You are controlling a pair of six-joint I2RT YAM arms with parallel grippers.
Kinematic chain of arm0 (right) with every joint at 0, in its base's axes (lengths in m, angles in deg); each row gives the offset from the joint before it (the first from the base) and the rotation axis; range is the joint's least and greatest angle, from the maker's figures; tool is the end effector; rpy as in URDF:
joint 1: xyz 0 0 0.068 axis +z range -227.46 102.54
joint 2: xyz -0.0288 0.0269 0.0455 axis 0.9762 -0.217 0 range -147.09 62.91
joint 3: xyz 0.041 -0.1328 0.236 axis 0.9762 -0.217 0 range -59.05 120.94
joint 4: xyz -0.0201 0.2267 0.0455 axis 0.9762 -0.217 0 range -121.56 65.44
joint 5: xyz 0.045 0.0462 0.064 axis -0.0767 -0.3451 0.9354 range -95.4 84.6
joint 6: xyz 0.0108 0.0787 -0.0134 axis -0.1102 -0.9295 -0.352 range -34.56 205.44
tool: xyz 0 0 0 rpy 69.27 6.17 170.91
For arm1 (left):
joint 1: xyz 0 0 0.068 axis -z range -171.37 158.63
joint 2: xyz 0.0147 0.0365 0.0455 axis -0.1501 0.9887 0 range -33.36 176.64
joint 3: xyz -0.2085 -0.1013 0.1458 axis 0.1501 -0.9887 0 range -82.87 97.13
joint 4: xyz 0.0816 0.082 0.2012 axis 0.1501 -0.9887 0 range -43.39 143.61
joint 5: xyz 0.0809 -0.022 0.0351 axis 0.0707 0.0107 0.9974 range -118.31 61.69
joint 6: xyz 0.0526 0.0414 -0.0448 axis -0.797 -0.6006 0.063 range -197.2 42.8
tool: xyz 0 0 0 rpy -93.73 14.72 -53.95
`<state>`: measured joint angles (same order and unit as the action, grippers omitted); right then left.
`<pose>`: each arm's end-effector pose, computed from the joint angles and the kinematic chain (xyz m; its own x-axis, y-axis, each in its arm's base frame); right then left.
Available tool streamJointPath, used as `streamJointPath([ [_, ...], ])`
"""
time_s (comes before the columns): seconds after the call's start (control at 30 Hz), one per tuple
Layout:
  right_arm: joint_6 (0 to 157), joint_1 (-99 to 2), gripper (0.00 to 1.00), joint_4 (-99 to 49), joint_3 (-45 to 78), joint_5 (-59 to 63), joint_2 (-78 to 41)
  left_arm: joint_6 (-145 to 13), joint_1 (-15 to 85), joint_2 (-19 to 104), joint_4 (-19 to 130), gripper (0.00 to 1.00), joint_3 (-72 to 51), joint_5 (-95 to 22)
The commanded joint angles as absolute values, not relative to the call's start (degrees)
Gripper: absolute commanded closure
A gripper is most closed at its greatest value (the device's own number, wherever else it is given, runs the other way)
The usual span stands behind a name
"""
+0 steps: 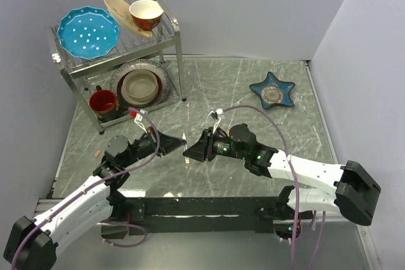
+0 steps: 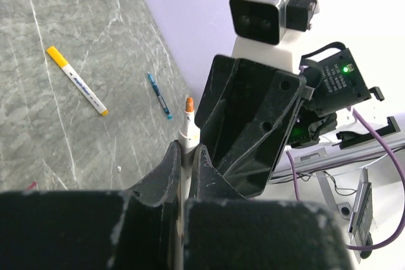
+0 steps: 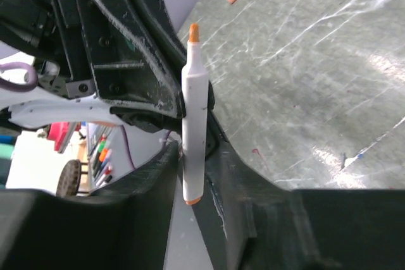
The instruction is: Insert the pens into the pen caps
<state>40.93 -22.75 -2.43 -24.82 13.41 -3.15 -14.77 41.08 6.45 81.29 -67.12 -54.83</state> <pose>0.1337 0.2278 0.2706 -0.7398 0.1034 -0.6648 -0.6137 0.3013 0.7298 0.1282 -0.1184 0.2595 -0.7343 -0.4730 -0.4869 0.4435 0.2088 -0.8716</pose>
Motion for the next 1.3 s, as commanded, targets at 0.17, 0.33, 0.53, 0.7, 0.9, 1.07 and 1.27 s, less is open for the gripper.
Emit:
streamJointPath([
  [0.17,39.0,-22.9,1.0,4.3,-26.4,15.5,-3.3,-14.8,41.3,8.7,86.6,0.99,-66.0,-53.4],
  [0.33,40.4,-22.9,1.0,0.5,-27.0,11.6,1.7,-18.1,41.2,9.7,74.0,0.49,-60.6,-46.9],
  [0.53,43.4,-23.0,1.0,-5.1,-28.8,5.4,10.8,-17.7,41.2,8.8,47.6,0.27,-51.2,-22.7],
  [0.7,47.0,-23.0,1.0,-12.3,-28.6,2.2,18.2,-5.8,38.3,11.4,26.4,0.18,-44.5,-2.0],
  [0.9,49.1,-23.0,1.0,-17.9,-27.4,0.2,23.9,0.3,22.9,14.4,19.0,0.22,-44.1,-3.3],
  [1.07,49.1,-23.0,1.0,-20.1,-27.3,0.2,26.2,10.5,17.2,14.2,10.5,0.26,-45.9,4.6],
  [1.27,49.6,-23.0,1.0,-24.0,-26.1,-0.7,26.4,17.6,8.8,12.9,10.9,0.3,-51.8,3.6],
])
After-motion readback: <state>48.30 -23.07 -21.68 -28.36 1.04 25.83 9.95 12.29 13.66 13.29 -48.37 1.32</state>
